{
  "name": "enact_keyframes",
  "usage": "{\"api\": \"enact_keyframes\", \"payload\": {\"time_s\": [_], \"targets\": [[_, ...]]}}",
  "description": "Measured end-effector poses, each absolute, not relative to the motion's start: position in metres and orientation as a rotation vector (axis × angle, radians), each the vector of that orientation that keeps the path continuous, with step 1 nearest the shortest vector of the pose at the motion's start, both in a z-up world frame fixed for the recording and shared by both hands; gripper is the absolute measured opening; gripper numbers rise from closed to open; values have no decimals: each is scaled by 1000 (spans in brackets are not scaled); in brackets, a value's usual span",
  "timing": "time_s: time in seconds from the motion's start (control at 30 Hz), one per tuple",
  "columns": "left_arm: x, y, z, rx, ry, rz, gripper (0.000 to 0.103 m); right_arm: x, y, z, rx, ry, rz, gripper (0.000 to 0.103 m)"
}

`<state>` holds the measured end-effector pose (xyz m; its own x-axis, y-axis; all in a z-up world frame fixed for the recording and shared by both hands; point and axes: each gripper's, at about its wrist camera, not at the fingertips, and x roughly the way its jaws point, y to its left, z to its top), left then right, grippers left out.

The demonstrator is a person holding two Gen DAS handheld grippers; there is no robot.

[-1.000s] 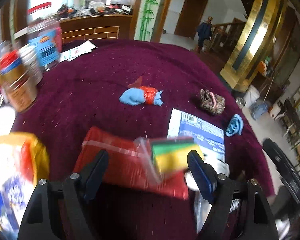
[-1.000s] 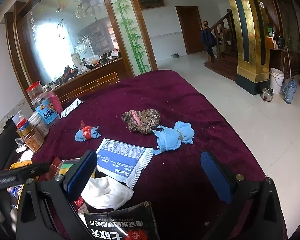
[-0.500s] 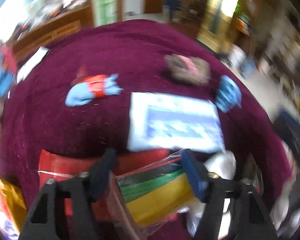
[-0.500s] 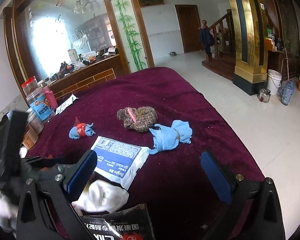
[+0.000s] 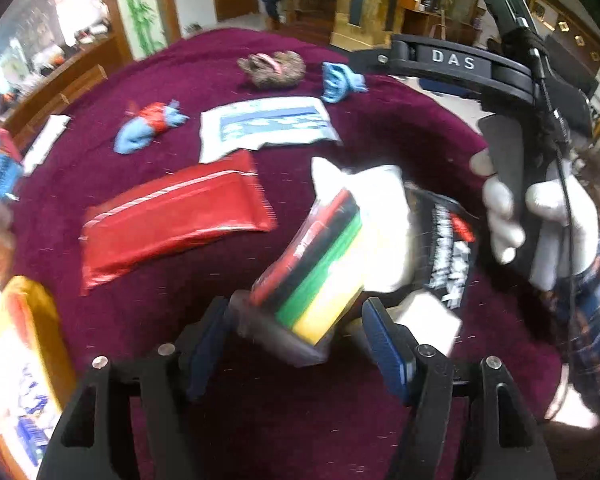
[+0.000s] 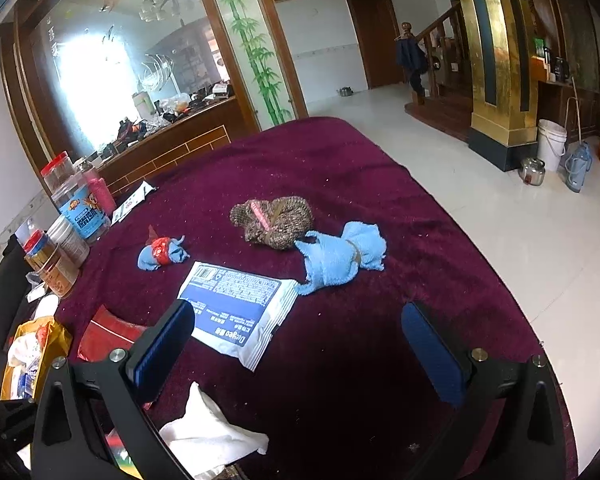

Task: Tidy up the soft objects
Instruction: 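Grasp red-green-yellow striped pack with left tool while right tool grasps white cloth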

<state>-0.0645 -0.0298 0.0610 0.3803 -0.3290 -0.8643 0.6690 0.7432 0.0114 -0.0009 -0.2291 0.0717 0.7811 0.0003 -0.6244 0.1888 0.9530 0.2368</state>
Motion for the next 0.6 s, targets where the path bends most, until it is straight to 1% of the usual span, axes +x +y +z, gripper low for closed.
{"api": "enact_keyframes", "payload": {"time_s": [0.2,0.27,0.33,0.43,0.5,0.53,0.6], "targets": [[-60,-37,55,451,920,-599,73,-2,-228,71,292,671,-111,103],[-52,-47,49,465,920,-618,75,-2,-228,71,289,672,-116,103],[-48,-57,44,468,922,-648,78,-1,-228,69,282,675,-120,103],[-44,-71,34,474,932,-665,78,1,-227,68,276,680,-116,103],[-39,-71,34,431,938,-662,79,0,-226,69,268,678,-120,103],[-39,-71,34,417,941,-652,75,0,-226,69,266,677,-119,103],[-40,-64,34,370,959,-653,60,1,-225,68,260,680,-121,103]]}}
